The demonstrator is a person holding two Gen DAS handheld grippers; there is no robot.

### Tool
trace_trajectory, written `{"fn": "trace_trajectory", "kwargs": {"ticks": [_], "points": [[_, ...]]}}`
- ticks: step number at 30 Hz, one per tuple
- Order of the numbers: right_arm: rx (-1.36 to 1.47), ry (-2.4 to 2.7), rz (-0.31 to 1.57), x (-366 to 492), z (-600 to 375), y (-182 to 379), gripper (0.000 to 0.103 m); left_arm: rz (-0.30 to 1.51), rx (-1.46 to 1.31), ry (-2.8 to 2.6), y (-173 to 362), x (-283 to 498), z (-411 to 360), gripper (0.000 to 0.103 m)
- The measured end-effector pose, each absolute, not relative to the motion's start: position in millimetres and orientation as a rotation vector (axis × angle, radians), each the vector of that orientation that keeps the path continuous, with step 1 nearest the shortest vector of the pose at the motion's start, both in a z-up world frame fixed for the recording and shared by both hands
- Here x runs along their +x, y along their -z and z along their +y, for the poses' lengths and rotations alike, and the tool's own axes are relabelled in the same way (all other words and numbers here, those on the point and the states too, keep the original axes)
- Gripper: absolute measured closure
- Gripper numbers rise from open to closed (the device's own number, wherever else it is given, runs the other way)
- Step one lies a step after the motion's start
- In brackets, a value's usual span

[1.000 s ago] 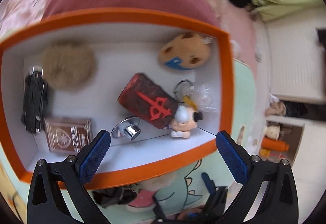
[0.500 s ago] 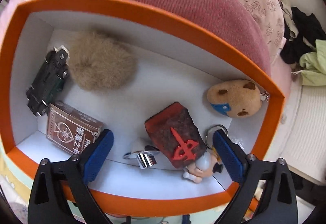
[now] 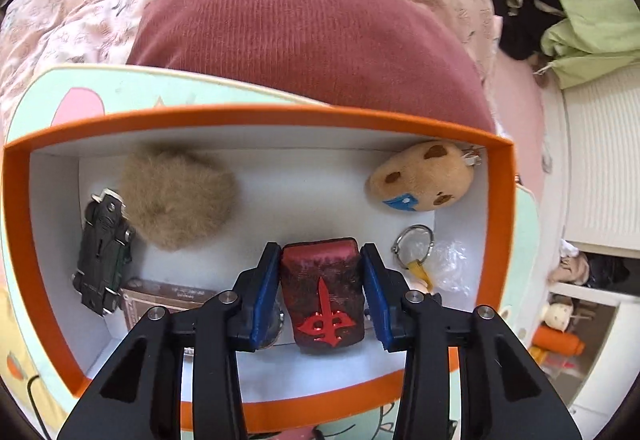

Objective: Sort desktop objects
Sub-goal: 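Lift the red-symbol pouch out and set it beside the black lace pouch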

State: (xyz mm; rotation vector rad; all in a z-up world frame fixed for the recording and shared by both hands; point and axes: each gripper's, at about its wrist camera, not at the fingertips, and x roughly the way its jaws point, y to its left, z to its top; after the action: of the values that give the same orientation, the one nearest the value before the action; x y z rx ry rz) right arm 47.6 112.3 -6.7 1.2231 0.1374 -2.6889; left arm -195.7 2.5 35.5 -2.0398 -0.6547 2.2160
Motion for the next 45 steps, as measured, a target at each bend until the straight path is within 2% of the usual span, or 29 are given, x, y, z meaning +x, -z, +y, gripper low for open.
{"fn": "trace_trajectory", "kwargs": {"ticks": [8, 11, 17, 29, 38, 45], "points": [[1.222, 2.687, 0.14, 49, 113, 7, 0.0, -0.653, -1.775, -2.286, -94, -171, -13, 0.063], [1.225, 2.688, 0.149, 49, 113, 6, 0.0, -0.572, -1.779, -2.314, -93, -172, -7, 0.063], [1.223, 2.687, 0.149, 51, 113, 6, 0.0, -0.629, -1.787, -2.27, -83, -174, -17, 0.063], [1.225, 2.684, 0.159, 51, 112, 8, 0.0, -0.597, -1.566, -2.299, -140, -123, -29, 0.063], [1.224, 2.679, 0.165, 51, 112, 9, 0.0, -0.487, -1.547, -2.154, -110, -47, -16, 0.063], [1.219, 2.667, 0.173, 50, 113, 8, 0.0, -0.482, -1.538, -2.272, -63, -35, -20, 0.063]]}}
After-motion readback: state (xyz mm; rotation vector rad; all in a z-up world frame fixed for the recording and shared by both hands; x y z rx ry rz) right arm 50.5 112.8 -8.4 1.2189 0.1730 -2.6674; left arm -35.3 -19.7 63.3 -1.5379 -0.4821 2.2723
